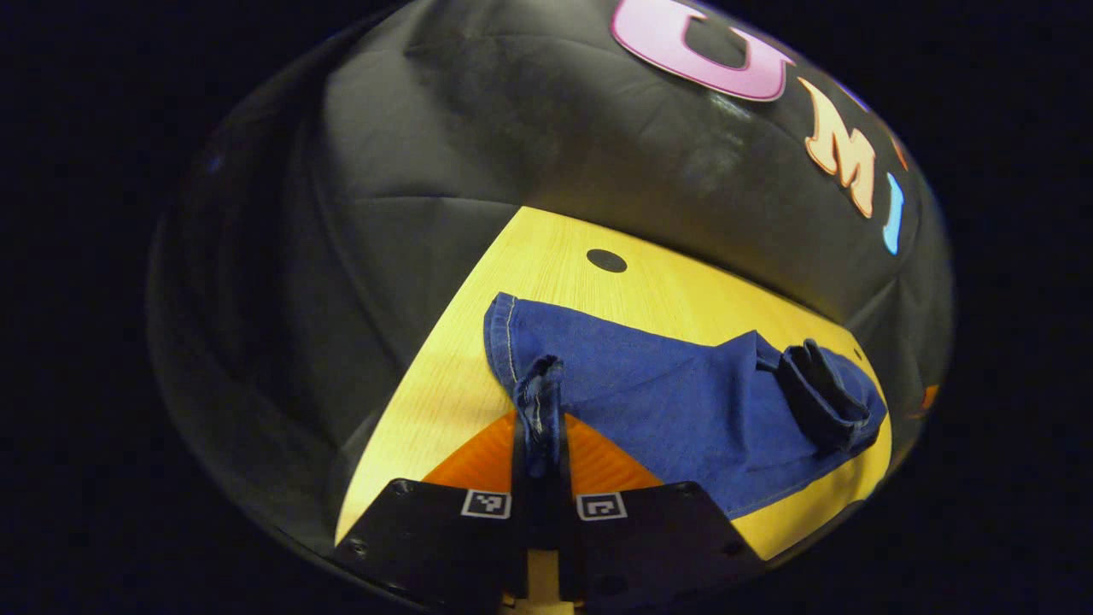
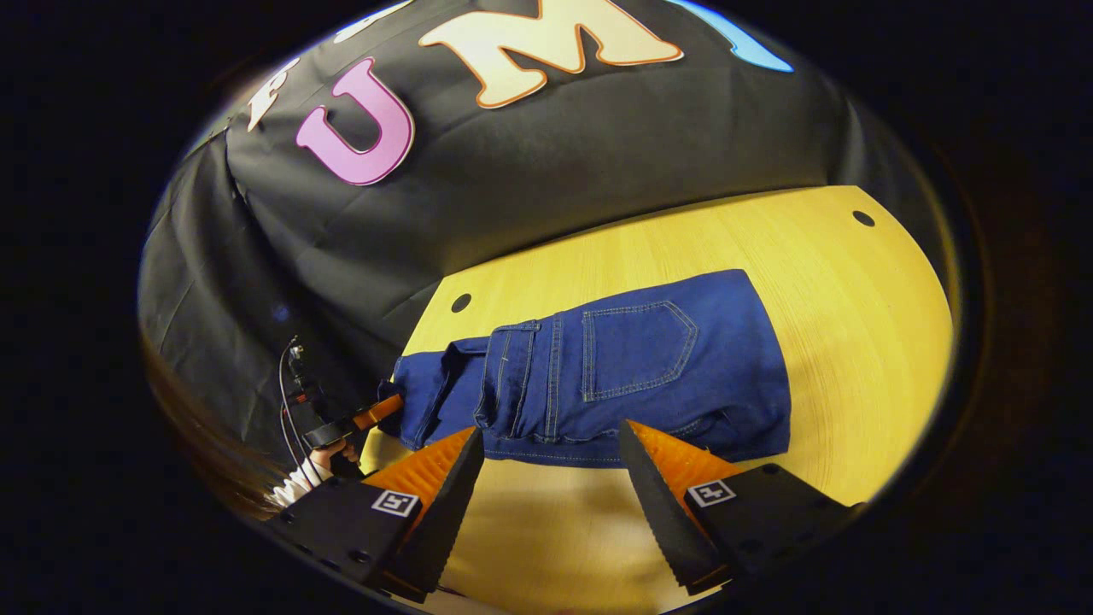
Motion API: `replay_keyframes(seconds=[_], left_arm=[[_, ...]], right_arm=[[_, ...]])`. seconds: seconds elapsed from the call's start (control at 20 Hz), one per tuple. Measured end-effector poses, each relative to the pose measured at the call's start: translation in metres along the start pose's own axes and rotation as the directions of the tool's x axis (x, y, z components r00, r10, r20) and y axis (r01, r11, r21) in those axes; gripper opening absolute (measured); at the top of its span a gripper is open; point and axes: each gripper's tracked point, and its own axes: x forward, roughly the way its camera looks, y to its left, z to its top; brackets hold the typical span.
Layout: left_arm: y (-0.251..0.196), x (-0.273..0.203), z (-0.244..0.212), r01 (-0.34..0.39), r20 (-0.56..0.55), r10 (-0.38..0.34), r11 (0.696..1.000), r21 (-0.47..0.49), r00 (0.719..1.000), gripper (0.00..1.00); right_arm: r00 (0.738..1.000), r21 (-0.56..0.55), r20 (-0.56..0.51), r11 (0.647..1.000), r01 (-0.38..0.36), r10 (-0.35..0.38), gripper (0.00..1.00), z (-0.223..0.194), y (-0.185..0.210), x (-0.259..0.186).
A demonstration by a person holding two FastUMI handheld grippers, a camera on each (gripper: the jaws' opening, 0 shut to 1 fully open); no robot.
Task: Grasp the waist and the cuffs of the jeans and fold them to make the two legs overlap; first hold the waist and fold one-third of the jeans toward the cuffs, then hold the cuffs and fold the remaining one-third in the same direction to finish folding.
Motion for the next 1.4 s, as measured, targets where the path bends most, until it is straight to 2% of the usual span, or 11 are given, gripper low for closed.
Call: replay_keyframes(seconds=[0.05,0.15,0.35,0.55,0.7,0.8,1.1,1.2,1.25,1.35,1.4], left_arm=[[-0.001,0.001,0.001,-0.005,0.001,0.005,1.0,-0.001,1.0,0.06],[-0.001,0.004,0.002,-0.028,0.002,0.028,1.0,-0.001,1.0,0.01],[-0.015,-0.007,0.004,-0.009,0.027,0.008,1.0,0.023,1.0,0.0],[-0.057,-0.058,0.037,0.032,0.06,-0.037,0.996,0.089,0.997,0.0],[-0.121,-0.081,0.06,0.151,0.091,-0.151,0.988,0.003,0.984,0.0],[-0.172,-0.087,0.069,0.189,0.105,-0.186,0.982,-0.015,0.977,0.0],[-0.323,-0.088,0.086,0.224,0.164,-0.232,0.972,0.069,0.959,0.0],[-0.381,-0.087,0.088,0.255,0.177,-0.271,0.961,0.107,0.946,0.0],[-0.406,-0.085,0.083,0.255,0.178,-0.276,0.958,0.134,0.945,0.0],[-0.438,-0.069,0.056,0.217,0.149,-0.25,0.955,0.203,0.957,0.0],[-0.452,-0.055,0.035,0.196,0.129,-0.233,0.949,0.247,0.964,0.0]], right_arm=[[1.0,0.011,0.007,1.0,0.004,-0.004,0.98,0.0,-0.002,-0.003],[0.999,0.031,0.028,0.999,0.013,-0.014,0.98,0.003,-0.007,-0.009],[0.997,0.075,0.057,0.996,0.048,-0.053,0.98,0.0,-0.029,-0.023],[0.991,0.13,0.1,0.989,0.072,-0.085,0.98,0.008,-0.058,-0.046],[0.988,0.155,0.121,0.985,0.076,-0.095,0.98,0.013,-0.085,-0.065],[0.986,0.144,0.135,0.987,0.076,-0.096,0.98,0.02,-0.109,-0.077],[0.992,0.095,0.109,0.994,0.047,-0.058,0.98,0.031,-0.183,-0.111],[0.992,0.07,0.106,0.996,0.054,-0.062,0.92,0.033,-0.207,-0.121],[0.992,0.06,0.106,0.997,0.057,-0.063,0.98,0.035,-0.218,-0.125],[0.992,0.05,0.107,0.997,0.06,-0.065,0.98,0.037,-0.237,-0.132],[0.992,0.046,0.108,0.997,0.061,-0.066,0.92,0.038,-0.245,-0.135]])
